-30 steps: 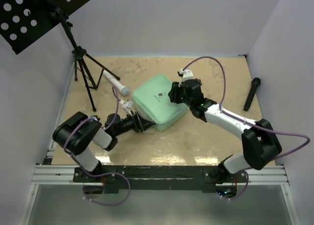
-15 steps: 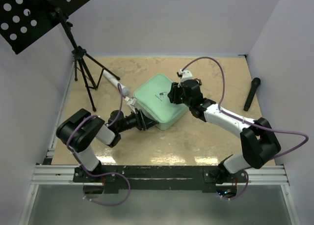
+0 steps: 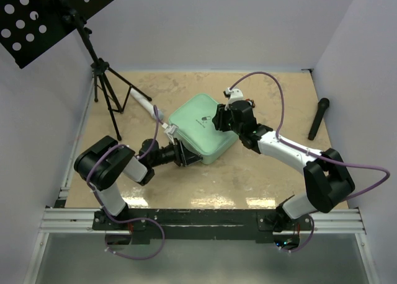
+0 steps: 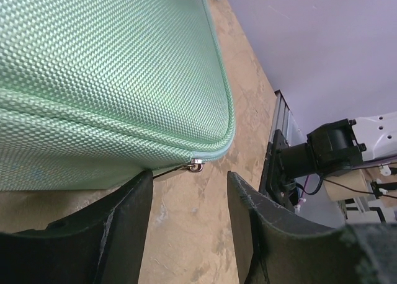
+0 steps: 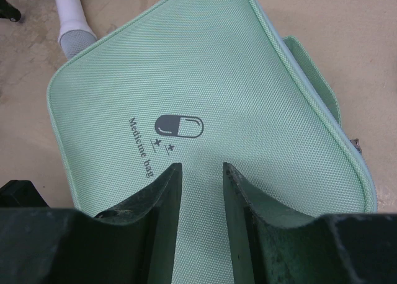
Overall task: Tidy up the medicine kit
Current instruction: Zip the medicine box at the center of the board.
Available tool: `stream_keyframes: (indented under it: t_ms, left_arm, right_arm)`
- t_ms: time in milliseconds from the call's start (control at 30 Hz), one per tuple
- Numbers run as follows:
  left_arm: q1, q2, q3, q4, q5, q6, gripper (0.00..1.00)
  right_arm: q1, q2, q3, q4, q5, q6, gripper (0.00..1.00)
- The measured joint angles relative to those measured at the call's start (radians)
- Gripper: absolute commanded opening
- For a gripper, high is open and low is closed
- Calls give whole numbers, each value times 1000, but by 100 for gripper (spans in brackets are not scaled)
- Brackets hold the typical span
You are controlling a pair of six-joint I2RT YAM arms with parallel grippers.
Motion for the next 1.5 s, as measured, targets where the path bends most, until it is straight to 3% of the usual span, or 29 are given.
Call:
stream_keyframes:
  t_ms: [200, 367, 600, 1500]
  left_arm:
    - [-5, 5, 10, 0, -11, 3, 65]
    - [-8, 8, 8, 0, -27, 4, 67]
    - [-10, 9, 5, -2, -54, 10, 58]
    - [-29, 14, 25, -10, -14, 1, 48]
  right_arm:
    - [0, 0, 0, 0, 0, 0, 37]
    - [0, 0, 0, 0, 0, 0, 37]
    - [0, 0, 0, 0, 0, 0, 37]
    - [0, 20, 0, 1, 0, 0, 37]
